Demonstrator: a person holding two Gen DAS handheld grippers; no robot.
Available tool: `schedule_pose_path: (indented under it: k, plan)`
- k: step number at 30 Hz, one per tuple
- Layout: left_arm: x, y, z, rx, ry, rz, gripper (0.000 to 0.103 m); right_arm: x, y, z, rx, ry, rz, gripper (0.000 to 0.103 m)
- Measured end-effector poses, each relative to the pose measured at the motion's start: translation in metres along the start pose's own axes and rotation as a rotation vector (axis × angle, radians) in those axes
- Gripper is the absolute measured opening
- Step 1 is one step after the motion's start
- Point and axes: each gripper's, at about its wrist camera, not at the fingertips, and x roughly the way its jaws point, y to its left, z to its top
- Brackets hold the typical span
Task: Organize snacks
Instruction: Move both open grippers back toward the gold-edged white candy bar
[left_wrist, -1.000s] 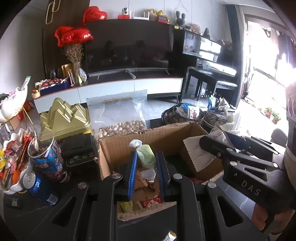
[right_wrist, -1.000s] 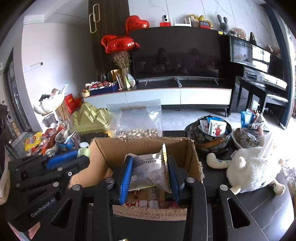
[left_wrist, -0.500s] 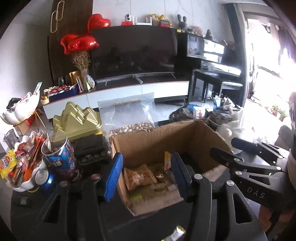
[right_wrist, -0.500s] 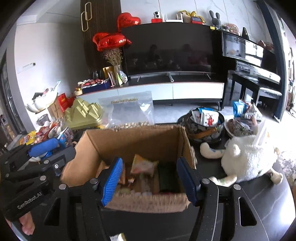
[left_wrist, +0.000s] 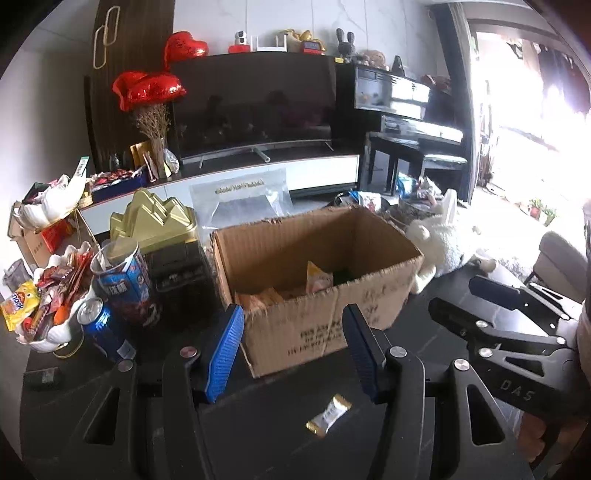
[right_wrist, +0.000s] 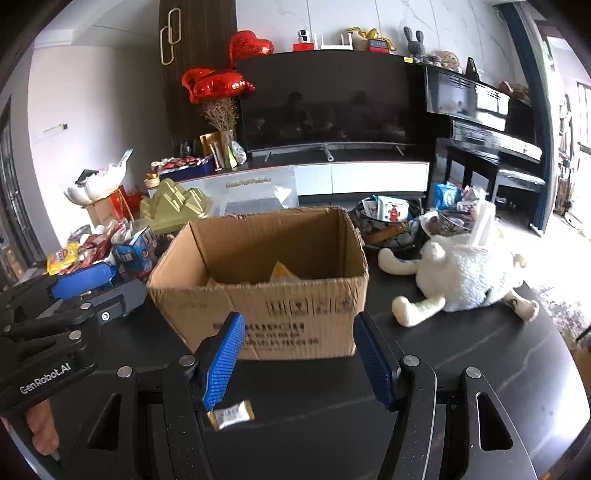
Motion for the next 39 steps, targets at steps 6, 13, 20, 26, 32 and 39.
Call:
schedule_pose_path:
  k: [6, 13, 20, 26, 32, 39]
  plan:
    - [-0.004, -0.006, -0.019, 0.042, 0.027, -0.034, 0.057, -0.009, 0.002, -0.022, 0.021, 0.027, -0.011, 0.062]
    - [0.002, -0.013, -0.043, 0.106, 0.063, -0.069, 0.057, -0.008, 0.000, -0.049, 0.055, 0.063, -0.026, 0.062]
    - [0.018, -0.014, -0.066, 0.120, 0.113, -0.101, 0.057, 0.005, -0.002, -0.072, 0.091, 0.113, -0.034, 0.062]
    - [0.036, -0.016, -0.083, 0.118, 0.161, -0.126, 0.057, 0.020, -0.003, -0.089, 0.102, 0.170, -0.031, 0.062]
    - [0.056, -0.018, -0.097, 0.122, 0.212, -0.148, 0.057, 0.033, -0.007, -0.103, 0.116, 0.216, -0.029, 0.062]
    - [0.082, -0.022, -0.111, 0.145, 0.278, -0.179, 0.057, 0.050, -0.006, -0.117, 0.114, 0.272, -0.035, 0.062]
